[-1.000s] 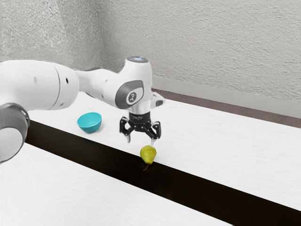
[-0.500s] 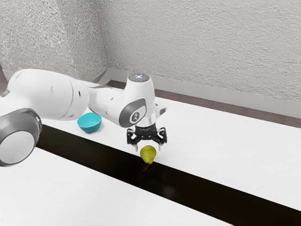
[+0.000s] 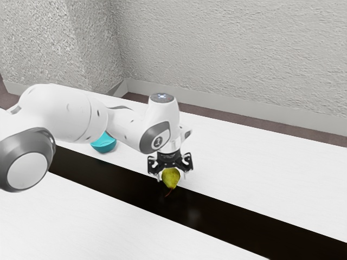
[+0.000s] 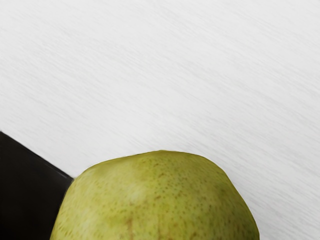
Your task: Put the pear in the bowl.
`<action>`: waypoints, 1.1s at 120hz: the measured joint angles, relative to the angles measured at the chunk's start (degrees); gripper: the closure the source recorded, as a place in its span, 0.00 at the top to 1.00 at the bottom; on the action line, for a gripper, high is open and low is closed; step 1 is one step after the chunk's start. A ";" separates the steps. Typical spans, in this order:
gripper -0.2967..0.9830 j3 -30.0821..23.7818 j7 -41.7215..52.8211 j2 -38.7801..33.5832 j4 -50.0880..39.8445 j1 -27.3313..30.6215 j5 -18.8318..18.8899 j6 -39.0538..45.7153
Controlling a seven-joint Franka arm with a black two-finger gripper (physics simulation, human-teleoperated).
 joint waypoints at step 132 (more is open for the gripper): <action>0.54 -3.75 -3.67 -3.95 3.69 18.40 1.30 -0.42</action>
